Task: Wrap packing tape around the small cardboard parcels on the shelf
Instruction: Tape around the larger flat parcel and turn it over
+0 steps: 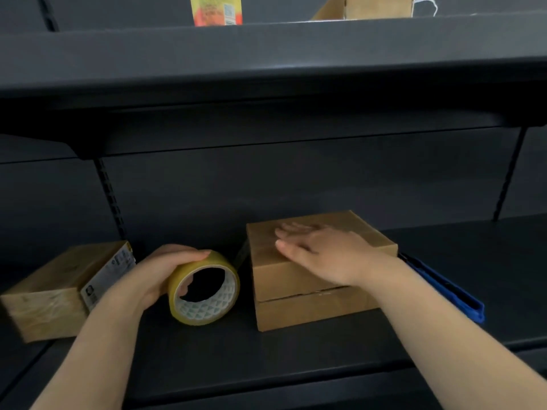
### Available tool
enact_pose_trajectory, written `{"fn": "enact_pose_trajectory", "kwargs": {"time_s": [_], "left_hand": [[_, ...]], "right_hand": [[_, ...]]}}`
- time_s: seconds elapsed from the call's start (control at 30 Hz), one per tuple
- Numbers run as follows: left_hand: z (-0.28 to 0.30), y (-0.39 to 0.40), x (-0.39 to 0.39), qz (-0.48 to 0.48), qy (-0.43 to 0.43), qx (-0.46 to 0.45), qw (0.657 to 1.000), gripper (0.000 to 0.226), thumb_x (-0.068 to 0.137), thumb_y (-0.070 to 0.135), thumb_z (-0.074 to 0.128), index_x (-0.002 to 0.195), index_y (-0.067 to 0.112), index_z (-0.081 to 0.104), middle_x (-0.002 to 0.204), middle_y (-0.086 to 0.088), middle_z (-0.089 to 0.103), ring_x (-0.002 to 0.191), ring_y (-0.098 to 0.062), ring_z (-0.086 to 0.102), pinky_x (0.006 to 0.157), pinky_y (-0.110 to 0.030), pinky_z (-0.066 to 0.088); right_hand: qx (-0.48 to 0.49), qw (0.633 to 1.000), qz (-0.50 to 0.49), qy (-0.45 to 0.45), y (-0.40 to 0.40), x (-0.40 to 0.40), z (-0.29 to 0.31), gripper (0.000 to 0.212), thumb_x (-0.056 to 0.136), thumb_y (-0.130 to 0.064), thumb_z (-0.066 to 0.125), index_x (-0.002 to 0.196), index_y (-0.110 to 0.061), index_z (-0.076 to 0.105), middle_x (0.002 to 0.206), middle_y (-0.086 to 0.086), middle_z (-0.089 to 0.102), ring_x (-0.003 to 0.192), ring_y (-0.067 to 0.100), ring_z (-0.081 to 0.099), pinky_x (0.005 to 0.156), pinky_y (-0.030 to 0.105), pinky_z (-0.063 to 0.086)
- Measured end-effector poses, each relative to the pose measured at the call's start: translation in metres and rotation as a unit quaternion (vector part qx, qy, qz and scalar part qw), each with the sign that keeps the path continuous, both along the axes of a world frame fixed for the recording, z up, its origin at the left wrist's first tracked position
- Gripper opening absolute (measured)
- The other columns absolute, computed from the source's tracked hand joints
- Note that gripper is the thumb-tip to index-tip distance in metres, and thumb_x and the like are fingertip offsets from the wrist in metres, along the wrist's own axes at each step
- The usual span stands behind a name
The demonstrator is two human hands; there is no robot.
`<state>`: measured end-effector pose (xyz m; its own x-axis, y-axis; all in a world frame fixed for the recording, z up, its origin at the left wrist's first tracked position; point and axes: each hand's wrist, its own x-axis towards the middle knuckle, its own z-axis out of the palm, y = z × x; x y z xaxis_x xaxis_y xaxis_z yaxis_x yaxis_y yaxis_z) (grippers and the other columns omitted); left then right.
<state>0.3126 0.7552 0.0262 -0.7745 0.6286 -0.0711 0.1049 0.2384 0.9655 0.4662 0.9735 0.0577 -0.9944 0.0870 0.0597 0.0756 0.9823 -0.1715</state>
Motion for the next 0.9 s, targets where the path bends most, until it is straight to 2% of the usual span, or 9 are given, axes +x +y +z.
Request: {"fn": "enact_pose_trajectory", "kwargs": {"time_s": [0.1, 0.23, 0.33, 0.47, 0.53, 0.63, 0.77, 0.83, 0.9], "left_hand": [[0.001, -0.007, -0.003, 0.004, -0.024, 0.026, 0.999, 0.036, 0.079, 0.023, 0.063, 0.043, 0.019, 0.064, 0.039, 0.002, 0.037, 0.036, -0.01, 0.039, 0.036, -0.02, 0.033], [0.006, -0.009, 0.003, -0.018, -0.026, 0.025, 0.999, 0.026, 0.06, 0.038, 0.076, 0.045, 0.019, 0.065, 0.039, 0.002, 0.037, 0.038, -0.012, 0.038, 0.037, -0.021, 0.035], [0.006, -0.012, 0.003, -0.027, -0.021, 0.022, 0.999, 0.048, 0.024, 0.055, 0.087, 0.049, 0.02, 0.067, 0.039, 0.003, 0.039, 0.037, -0.01, 0.042, 0.038, -0.021, 0.037], [0.003, -0.016, 0.006, -0.047, -0.032, 0.034, 0.998, 0.05, 0.021, 0.057, 0.087, 0.045, 0.02, 0.063, 0.038, 0.002, 0.039, 0.035, -0.009, 0.041, 0.037, -0.02, 0.037], [0.001, -0.016, 0.009, -0.052, -0.019, 0.022, 0.998, 0.051, 0.021, 0.059, 0.086, 0.048, 0.02, 0.066, 0.038, 0.003, 0.043, 0.035, -0.009, 0.044, 0.038, -0.021, 0.037], [-0.001, -0.014, 0.009, -0.045, 0.0, 0.014, 0.999, 0.059, 0.017, 0.06, 0.085, 0.058, 0.02, 0.072, 0.039, 0.005, 0.051, 0.036, -0.007, 0.05, 0.037, -0.021, 0.039], [-0.006, -0.014, 0.008, -0.036, -0.014, 0.01, 0.999, 0.061, 0.015, 0.059, 0.086, 0.059, 0.019, 0.073, 0.042, 0.003, 0.051, 0.039, -0.009, 0.051, 0.039, -0.022, 0.04], [-0.007, -0.013, 0.008, -0.033, -0.028, 0.01, 0.999, 0.058, 0.015, 0.059, 0.086, 0.054, 0.019, 0.071, 0.042, 0.002, 0.047, 0.039, -0.01, 0.047, 0.039, -0.021, 0.04], [-0.009, -0.014, 0.008, -0.037, -0.05, 0.033, 0.997, 0.053, 0.019, 0.055, 0.088, 0.046, 0.018, 0.062, 0.04, 0.001, 0.04, 0.036, -0.011, 0.04, 0.036, -0.02, 0.035]], "right_hand": [[-0.016, 0.992, -0.118, 0.028, 0.028, 0.012, -0.004, 0.067, 0.089, -0.068, 0.011, 0.145, -0.037, 0.028, 0.154, -0.016, 0.022, 0.141, 0.014, 0.023, 0.11, 0.036, 0.025], [-0.063, 0.975, -0.208, 0.056, 0.051, 0.022, -0.006, 0.066, 0.09, -0.065, 0.023, 0.146, -0.031, 0.028, 0.154, -0.013, 0.022, 0.14, 0.017, 0.027, 0.107, 0.037, 0.03], [-0.089, 0.974, -0.197, 0.059, 0.054, 0.022, -0.006, 0.063, 0.094, -0.058, 0.028, 0.147, -0.025, 0.027, 0.155, -0.007, 0.023, 0.139, 0.02, 0.027, 0.108, 0.034, 0.027], [-0.146, 0.959, -0.239, 0.04, 0.057, 0.022, -0.002, 0.057, 0.095, -0.052, 0.033, 0.136, -0.015, 0.045, 0.136, 0.01, 0.05, 0.12, 0.027, 0.048, 0.091, 0.034, 0.038], [-0.072, 0.96, -0.271, 0.021, 0.051, 0.02, 0.002, 0.06, 0.097, -0.052, 0.027, 0.136, -0.01, 0.043, 0.14, 0.013, 0.046, 0.123, 0.029, 0.046, 0.094, 0.036, 0.038], [0.028, 0.981, -0.183, 0.066, 0.022, 0.015, 0.01, 0.063, 0.096, -0.054, 0.019, 0.149, -0.018, 0.019, 0.157, 0.001, 0.013, 0.143, 0.027, 0.018, 0.114, 0.042, 0.016], [0.035, 0.994, 0.099, 0.039, -0.037, 0.003, 0.005, 0.058, 0.097, -0.051, 0.021, 0.15, -0.029, 0.008, 0.157, -0.014, 0.002, 0.143, 0.004, 0.004, 0.115, 0.026, 0.002], [0.046, 0.993, 0.106, 0.018, -0.041, -0.004, -0.003, 0.06, 0.094, -0.057, 0.02, 0.149, -0.034, 0.01, 0.156, -0.018, 0.005, 0.143, 0.003, 0.007, 0.116, 0.029, 0.007], [0.018, 0.999, 0.049, 0.007, -0.027, -0.002, -0.003, 0.066, 0.087, -0.067, 0.012, 0.147, -0.04, 0.014, 0.155, -0.02, 0.009, 0.143, 0.007, 0.012, 0.117, 0.038, 0.015]]}}
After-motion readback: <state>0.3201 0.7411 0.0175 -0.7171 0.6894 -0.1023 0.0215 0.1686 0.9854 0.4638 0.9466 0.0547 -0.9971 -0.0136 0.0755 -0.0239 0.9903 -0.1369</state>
